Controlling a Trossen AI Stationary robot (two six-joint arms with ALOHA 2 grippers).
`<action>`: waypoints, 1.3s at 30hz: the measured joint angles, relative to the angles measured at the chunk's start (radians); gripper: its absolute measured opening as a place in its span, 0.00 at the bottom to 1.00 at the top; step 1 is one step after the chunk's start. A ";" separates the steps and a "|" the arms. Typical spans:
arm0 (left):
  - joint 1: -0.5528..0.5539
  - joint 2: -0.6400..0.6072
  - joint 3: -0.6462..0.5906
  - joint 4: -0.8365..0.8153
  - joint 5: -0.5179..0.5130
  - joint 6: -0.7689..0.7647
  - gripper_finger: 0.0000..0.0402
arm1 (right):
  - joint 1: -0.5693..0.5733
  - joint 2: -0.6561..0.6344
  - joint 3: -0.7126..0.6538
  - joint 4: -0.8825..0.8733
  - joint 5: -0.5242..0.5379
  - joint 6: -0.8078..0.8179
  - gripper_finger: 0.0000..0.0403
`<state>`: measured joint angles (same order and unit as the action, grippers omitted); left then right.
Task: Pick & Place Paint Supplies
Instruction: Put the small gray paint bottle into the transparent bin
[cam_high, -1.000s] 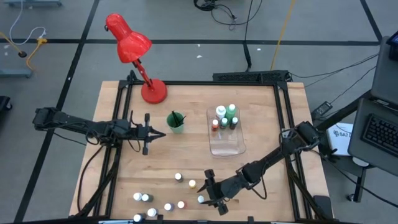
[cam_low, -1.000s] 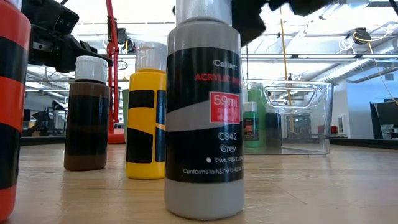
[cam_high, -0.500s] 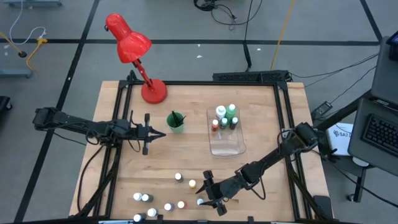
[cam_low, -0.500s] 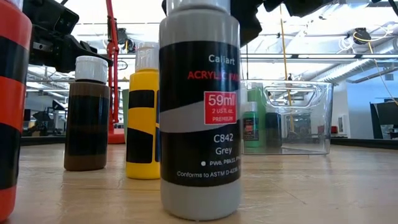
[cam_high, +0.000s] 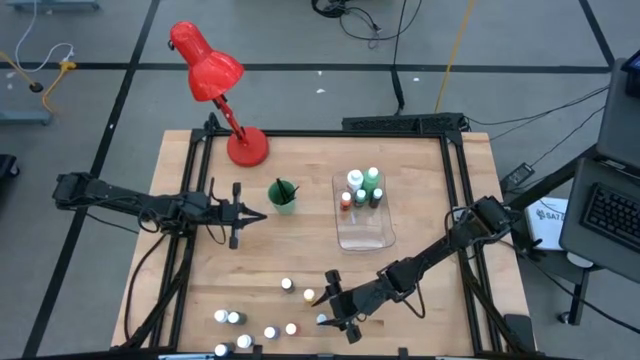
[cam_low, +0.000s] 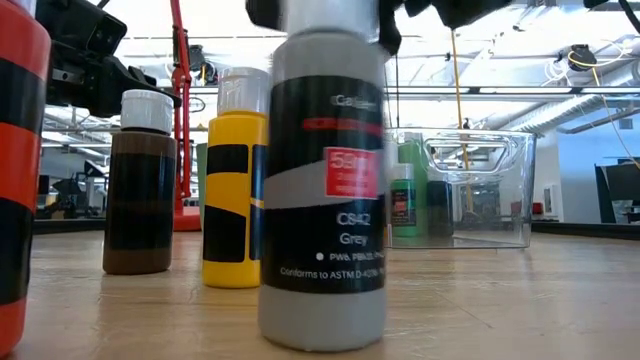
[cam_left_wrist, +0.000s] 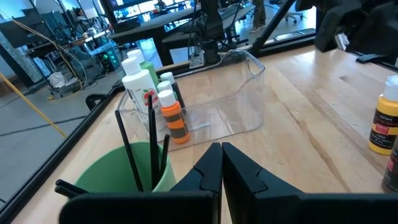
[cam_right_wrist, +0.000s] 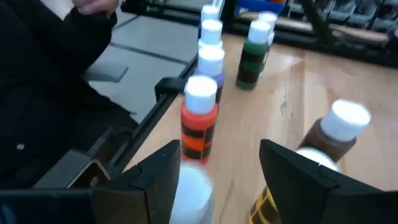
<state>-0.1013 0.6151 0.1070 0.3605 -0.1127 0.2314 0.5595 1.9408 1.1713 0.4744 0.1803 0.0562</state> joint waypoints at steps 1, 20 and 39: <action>0.000 0.000 0.000 -0.001 0.000 0.000 0.04 | 0.003 0.000 0.000 0.009 0.000 -0.006 0.53; 0.000 0.000 0.000 -0.001 0.000 0.000 0.04 | 0.011 -0.005 0.002 -0.060 -0.098 0.025 0.53; 0.000 0.000 0.000 -0.009 0.000 0.001 0.04 | 0.062 -0.004 -0.027 -0.018 -0.074 -0.134 0.53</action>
<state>-0.1013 0.6151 0.1070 0.3519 -0.1127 0.2321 0.6212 1.9369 1.1442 0.4567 0.1064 -0.0776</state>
